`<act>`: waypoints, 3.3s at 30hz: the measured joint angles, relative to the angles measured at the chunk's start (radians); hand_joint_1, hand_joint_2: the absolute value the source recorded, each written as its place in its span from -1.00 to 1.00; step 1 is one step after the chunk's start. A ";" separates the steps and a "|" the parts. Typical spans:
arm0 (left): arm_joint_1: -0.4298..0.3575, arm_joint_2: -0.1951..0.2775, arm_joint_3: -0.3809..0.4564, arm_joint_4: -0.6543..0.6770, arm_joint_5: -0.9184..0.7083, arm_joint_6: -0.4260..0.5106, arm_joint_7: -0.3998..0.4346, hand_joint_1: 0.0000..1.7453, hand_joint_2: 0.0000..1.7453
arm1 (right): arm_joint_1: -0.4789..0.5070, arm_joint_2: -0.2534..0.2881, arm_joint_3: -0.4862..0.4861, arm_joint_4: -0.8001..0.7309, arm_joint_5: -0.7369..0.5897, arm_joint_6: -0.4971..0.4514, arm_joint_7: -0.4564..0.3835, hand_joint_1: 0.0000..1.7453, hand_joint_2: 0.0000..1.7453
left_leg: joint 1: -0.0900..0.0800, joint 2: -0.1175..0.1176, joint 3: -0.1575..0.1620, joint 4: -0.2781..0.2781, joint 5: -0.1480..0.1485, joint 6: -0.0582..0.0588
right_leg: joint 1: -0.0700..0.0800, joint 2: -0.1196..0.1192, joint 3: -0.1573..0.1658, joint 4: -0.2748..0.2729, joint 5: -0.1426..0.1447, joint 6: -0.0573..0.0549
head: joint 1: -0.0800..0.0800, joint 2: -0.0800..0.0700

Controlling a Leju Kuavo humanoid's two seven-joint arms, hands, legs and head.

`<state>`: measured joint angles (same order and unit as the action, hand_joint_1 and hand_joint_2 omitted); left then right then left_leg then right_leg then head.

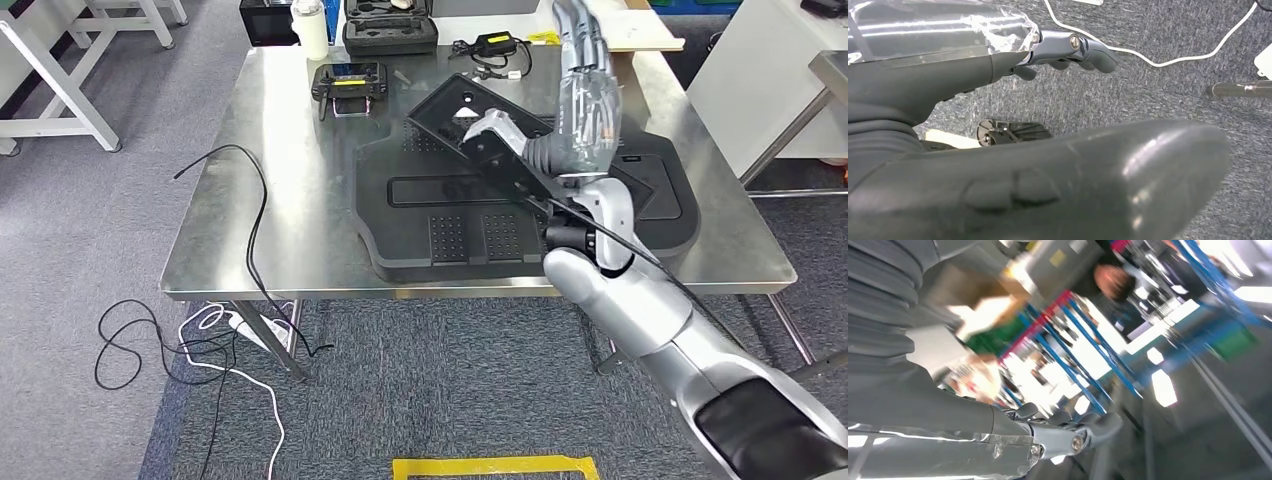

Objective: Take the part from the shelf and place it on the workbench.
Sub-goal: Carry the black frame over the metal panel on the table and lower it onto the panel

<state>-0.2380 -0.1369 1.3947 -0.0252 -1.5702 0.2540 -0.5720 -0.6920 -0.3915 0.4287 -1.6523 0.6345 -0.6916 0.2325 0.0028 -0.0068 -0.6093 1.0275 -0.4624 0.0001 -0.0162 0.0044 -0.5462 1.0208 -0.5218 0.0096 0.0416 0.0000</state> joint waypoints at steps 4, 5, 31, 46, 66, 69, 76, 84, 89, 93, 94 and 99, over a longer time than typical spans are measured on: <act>-0.002 0.000 -0.001 0.000 0.000 -0.003 0.004 -1.00 -1.00 | 0.038 0.009 -0.062 -0.070 0.038 0.000 -0.054 -1.00 1.00 | 0.000 0.000 0.000 0.000 0.000 0.000 | 0.000 0.000 0.000 0.000 0.000 0.000 | 0.000 0.000; -0.003 0.000 -0.003 0.000 0.000 -0.003 0.007 -1.00 -1.00 | 0.049 0.016 -0.080 -0.089 0.059 0.000 -0.090 -1.00 1.00 | 0.000 0.000 0.000 0.000 0.000 0.000 | 0.000 0.000 0.000 0.000 0.000 0.000 | 0.000 0.000; 0.001 -0.007 -0.002 0.000 0.000 0.058 -0.037 -1.00 -1.00 | 0.401 0.326 -0.379 -0.334 0.036 -0.003 -0.548 -1.00 1.00 | 0.001 0.000 0.003 -0.001 -0.001 -0.001 | 0.001 0.000 0.003 0.000 -0.002 -0.002 | 0.000 0.000; 0.001 -0.007 0.011 0.000 0.000 0.105 -0.016 -1.00 -1.00 | 0.379 0.334 -0.346 -0.319 0.022 -0.003 -0.475 -1.00 1.00 | -0.004 0.000 0.002 0.000 -0.001 0.000 | 0.000 0.000 0.004 -0.001 -0.002 -0.002 | 0.000 0.000; 0.014 -0.007 0.037 0.000 0.000 0.120 -0.020 -1.00 -1.00 | 0.330 0.332 -0.291 -0.260 0.016 -0.002 -0.462 -1.00 1.00 | 0.017 0.004 0.018 -0.016 0.001 0.016 | -0.019 -0.004 -0.075 0.153 -0.034 0.034 | 0.018 0.000; 0.014 -0.006 0.038 0.000 0.000 0.120 -0.023 -1.00 -1.00 | 0.327 0.331 -0.287 -0.256 0.018 -0.002 -0.449 -1.00 1.00 | 0.018 0.000 0.012 0.000 -0.006 -0.007 | -0.018 0.000 -0.016 0.024 0.012 0.033 | 0.024 0.000; 0.016 -0.005 0.048 0.000 0.000 0.121 -0.025 -1.00 -1.00 | 0.322 0.330 -0.275 -0.251 0.021 -0.002 -0.438 -1.00 1.00 | 0.020 0.002 -0.049 0.162 -0.115 -0.037 | -0.011 -0.002 -0.035 0.021 0.023 -0.020 | 0.005 0.000; 0.016 -0.004 0.053 0.000 0.000 0.121 -0.024 -1.00 -1.00 | 0.317 0.329 -0.265 -0.246 0.033 -0.002 -0.416 -1.00 1.00 | -0.012 0.001 0.062 0.025 -0.054 0.017 | 0.016 -0.005 -0.047 0.022 0.037 -0.027 | 0.002 0.000; 0.016 -0.004 0.053 0.000 0.000 0.122 -0.022 -1.00 -1.00 | 0.314 0.325 -0.265 -0.246 0.032 -0.003 -0.419 -1.00 1.00 | -0.008 0.008 0.068 -0.024 -0.032 0.026 | 0.014 -0.005 -0.062 0.047 0.018 0.000 | 0.006 0.000; 0.017 -0.004 0.054 0.000 0.000 0.123 -0.022 -1.00 -1.00 | 0.314 0.321 -0.265 -0.244 0.027 -0.003 -0.421 -1.00 1.00 | -0.003 0.013 0.048 -0.028 -0.014 0.034 | 0.007 -0.005 -0.135 0.248 -0.104 0.017 | 0.016 0.000; 0.018 -0.005 0.054 0.000 0.000 0.123 -0.022 -1.00 -1.00 | 0.315 0.321 -0.265 -0.243 0.026 -0.003 -0.421 -1.00 1.00 | -0.003 0.014 0.042 -0.025 -0.012 0.033 | 0.005 -0.005 -0.135 0.266 -0.104 0.021 | 0.017 0.000; 0.017 -0.005 0.055 0.000 0.000 0.123 -0.022 -1.00 -1.00 | 0.313 0.320 -0.265 -0.242 0.030 -0.003 -0.421 -1.00 1.00 | -0.001 0.013 0.017 0.001 -0.008 0.020 | -0.001 -0.005 0.005 0.035 -0.008 0.022 | 0.022 0.000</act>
<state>-0.2207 -0.1424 1.4493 -0.0248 -1.5702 0.3771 -0.5941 -0.3793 -0.0712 0.1640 -1.8940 0.6648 -0.6943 -0.1886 0.0018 0.0066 -0.5927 1.0288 -0.4708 0.0202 -0.0169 -0.0006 -0.5410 1.0559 -0.5293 0.0315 0.0638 0.0000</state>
